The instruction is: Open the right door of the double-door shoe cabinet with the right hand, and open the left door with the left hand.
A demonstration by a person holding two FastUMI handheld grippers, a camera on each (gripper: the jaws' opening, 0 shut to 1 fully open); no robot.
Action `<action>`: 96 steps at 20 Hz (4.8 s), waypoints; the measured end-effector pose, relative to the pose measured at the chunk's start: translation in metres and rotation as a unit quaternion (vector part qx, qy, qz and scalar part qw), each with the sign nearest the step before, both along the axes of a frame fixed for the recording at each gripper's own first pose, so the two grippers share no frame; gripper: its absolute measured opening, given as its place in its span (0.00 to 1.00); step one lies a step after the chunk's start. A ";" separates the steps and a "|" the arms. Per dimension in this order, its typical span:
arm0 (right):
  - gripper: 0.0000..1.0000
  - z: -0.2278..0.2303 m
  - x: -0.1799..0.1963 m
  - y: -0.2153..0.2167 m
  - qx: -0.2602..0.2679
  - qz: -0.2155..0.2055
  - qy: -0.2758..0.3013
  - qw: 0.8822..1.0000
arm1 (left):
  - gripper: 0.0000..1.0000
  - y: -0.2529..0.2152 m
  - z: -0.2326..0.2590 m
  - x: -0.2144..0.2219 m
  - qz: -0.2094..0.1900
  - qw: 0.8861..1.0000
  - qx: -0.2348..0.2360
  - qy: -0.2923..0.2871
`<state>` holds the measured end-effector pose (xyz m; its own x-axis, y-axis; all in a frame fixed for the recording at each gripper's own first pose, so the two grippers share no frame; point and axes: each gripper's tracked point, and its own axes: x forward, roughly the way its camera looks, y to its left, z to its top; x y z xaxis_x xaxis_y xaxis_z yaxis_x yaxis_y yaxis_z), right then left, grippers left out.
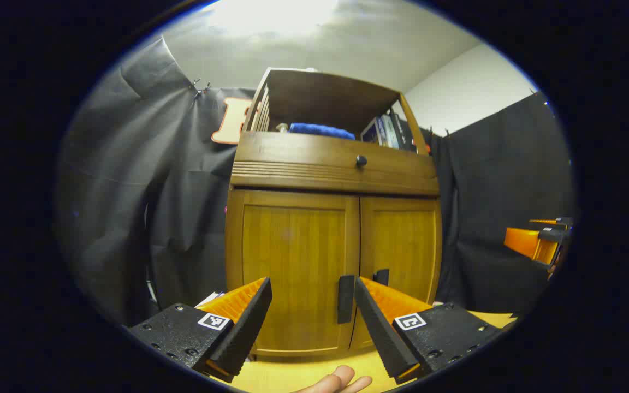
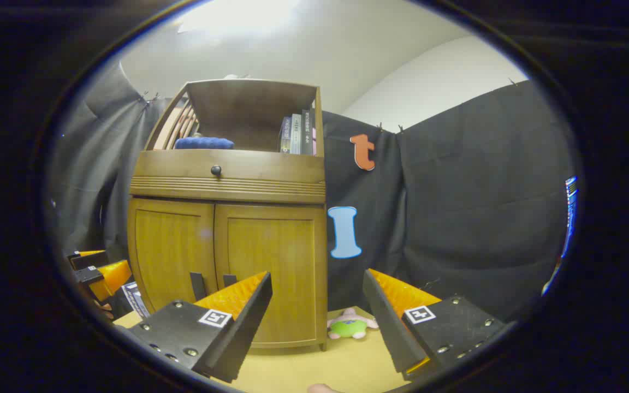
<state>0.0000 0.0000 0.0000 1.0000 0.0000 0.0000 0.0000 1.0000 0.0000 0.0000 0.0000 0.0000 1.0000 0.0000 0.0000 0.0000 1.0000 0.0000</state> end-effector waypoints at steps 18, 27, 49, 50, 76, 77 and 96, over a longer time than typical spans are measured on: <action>0.99 0.011 0.008 0.024 0.008 0.046 -0.022 0.999 | 0.90 0.006 0.003 -0.007 0.009 1.000 -0.005 -0.014; 0.96 -0.018 0.064 0.038 -0.001 0.049 0.009 0.999 | 0.92 0.018 -0.011 0.003 0.031 0.999 -0.018 0.019; 0.84 -0.154 0.175 0.211 -0.012 0.156 0.144 0.977 | 0.92 0.059 -0.023 0.019 0.061 0.997 -0.020 0.037; 0.74 -0.156 0.181 0.206 -0.020 0.143 0.137 0.980 | 0.92 0.060 -0.024 0.020 0.060 0.997 -0.023 0.037; 0.22 -0.159 0.125 0.179 0.062 0.238 0.158 0.956 | 0.95 0.056 -0.027 0.024 0.046 0.998 -0.012 0.039; 0.22 -0.157 0.121 0.175 0.066 0.236 0.155 0.957 | 0.95 0.056 -0.028 0.024 0.044 0.998 -0.010 0.040; 0.22 -0.146 0.068 0.111 0.049 0.240 0.147 0.958 | 0.92 0.046 -0.036 0.025 0.046 0.997 -0.009 0.055</action>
